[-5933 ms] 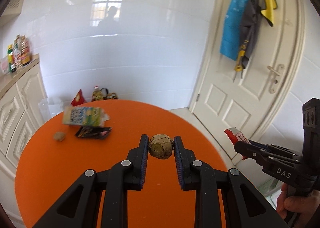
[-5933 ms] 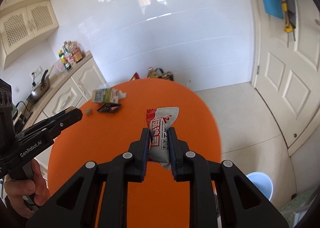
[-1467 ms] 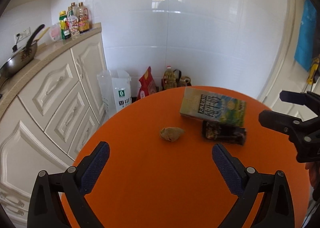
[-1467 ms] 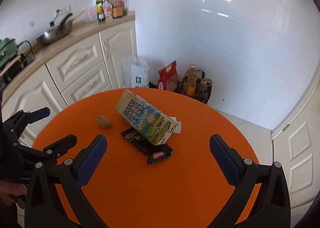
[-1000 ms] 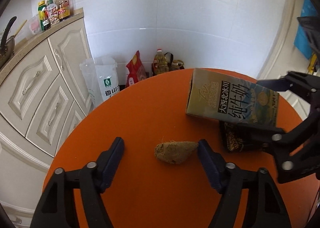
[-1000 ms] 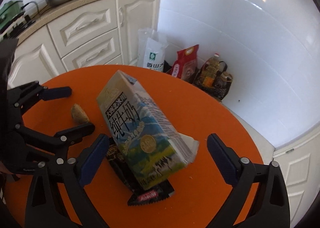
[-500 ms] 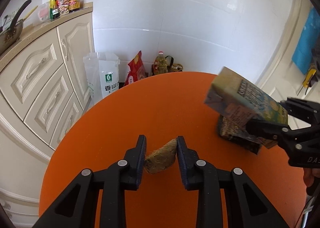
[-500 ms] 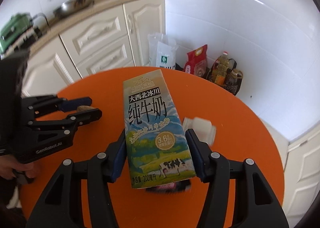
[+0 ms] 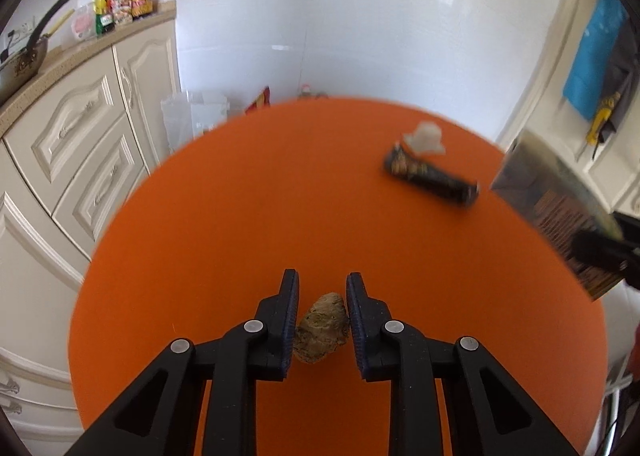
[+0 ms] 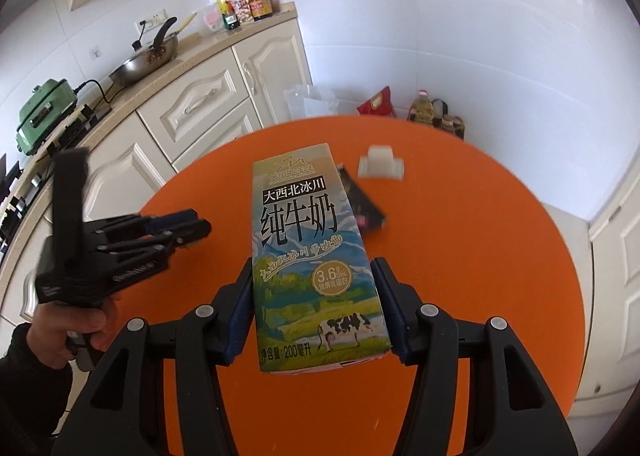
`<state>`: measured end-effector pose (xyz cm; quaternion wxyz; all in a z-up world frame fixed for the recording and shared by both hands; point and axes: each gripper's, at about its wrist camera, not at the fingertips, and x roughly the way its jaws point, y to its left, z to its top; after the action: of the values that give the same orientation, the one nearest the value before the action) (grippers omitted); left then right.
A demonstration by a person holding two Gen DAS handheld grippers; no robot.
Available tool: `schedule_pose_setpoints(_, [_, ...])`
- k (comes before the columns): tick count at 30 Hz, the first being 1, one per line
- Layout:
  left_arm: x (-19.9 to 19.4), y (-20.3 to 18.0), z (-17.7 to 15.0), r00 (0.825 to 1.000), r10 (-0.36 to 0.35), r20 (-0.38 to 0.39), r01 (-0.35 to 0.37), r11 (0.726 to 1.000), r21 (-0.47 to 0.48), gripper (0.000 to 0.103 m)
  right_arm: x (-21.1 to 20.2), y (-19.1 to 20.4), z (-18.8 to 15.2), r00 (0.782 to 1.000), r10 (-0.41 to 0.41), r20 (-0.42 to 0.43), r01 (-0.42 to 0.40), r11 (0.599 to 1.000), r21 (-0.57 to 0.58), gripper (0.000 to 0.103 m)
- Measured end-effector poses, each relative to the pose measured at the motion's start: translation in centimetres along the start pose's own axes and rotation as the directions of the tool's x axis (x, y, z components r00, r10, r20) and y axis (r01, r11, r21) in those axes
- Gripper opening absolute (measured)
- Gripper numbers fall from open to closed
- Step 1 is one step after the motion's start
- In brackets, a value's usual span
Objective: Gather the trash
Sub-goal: 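Carry the ginger piece and milk carton with both tools over the bucket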
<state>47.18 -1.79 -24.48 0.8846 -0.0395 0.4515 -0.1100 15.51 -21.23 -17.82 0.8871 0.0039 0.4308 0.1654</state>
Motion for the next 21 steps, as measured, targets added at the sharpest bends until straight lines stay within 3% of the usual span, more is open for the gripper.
schedule_pose_setpoints(3, [-0.2,-1.2,-0.7,1.0,0.013,0.008,-0.014,0.998,0.059,0.029,-0.6,0.1,-1.9,1.0,0.002,-0.007,-0.002,1.0,0.026,0.053])
schedule_pose_setpoints(7, [-0.1,-1.8,-1.1,1.0,0.025,-0.003,-0.025,0.994,0.108,0.054,-1.4,0.0,-3.6,1.0,0.009,-0.002,-0.009,0.998,0.06,0.052])
schedule_pose_setpoints(9, [-0.2,-2.0,-2.0,1.0,0.02,-0.01,-0.019,0.99,0.137,0.057,-1.8,0.1,-4.1,1.0,0.015,0.005,-0.015,0.997,0.069,0.052])
schedule_pose_setpoints(14, [-0.6,-2.9,-2.8,1.0,0.026,-0.001,-0.026,0.986,0.163,0.052,-1.0,-0.3,-5.2,1.0,0.002,-0.022,0.0,0.996,0.085,0.052])
schedule_pose_setpoints(18, [-0.4,-3.0,-2.7,1.0,0.022,0.007,-0.023,0.986,0.166,0.033,0.2,-0.7,-6.0,0.998,0.003,-0.06,0.002,0.996,0.093,0.052])
schedule_pose_setpoints(21, [-0.6,-3.3,-3.6,1.0,0.018,0.008,-0.019,0.985,0.169,0.032,1.1,-0.9,-6.3,0.996,-0.004,-0.091,0.013,0.995,0.098,0.054])
